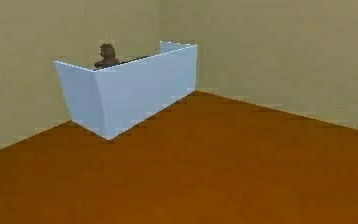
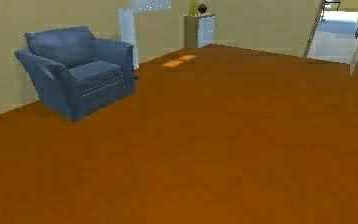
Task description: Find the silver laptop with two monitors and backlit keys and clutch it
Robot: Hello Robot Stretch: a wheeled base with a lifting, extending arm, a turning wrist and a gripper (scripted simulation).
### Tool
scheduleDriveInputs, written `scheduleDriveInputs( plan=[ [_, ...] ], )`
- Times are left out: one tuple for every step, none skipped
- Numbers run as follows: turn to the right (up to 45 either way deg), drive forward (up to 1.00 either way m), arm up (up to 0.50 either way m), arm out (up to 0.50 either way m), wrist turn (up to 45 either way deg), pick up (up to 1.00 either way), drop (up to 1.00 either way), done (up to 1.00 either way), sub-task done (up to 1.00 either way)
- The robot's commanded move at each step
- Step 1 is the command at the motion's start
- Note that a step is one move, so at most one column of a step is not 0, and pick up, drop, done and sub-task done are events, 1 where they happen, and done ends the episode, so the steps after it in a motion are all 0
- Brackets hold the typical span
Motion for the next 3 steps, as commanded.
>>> scheduleDriveInputs(
  plan=[
    [-45.0,0.0,0.0,0.0,0.0,0.0,0.0,0.0,0.0],
    [-42.0,0.0,0.0,0.0,0.0,0.0,0.0,0.0,0.0],
    [-3.0,0.0,0.0,0.0,0.0,0.0,0.0,0.0,0.0]
  ],
)
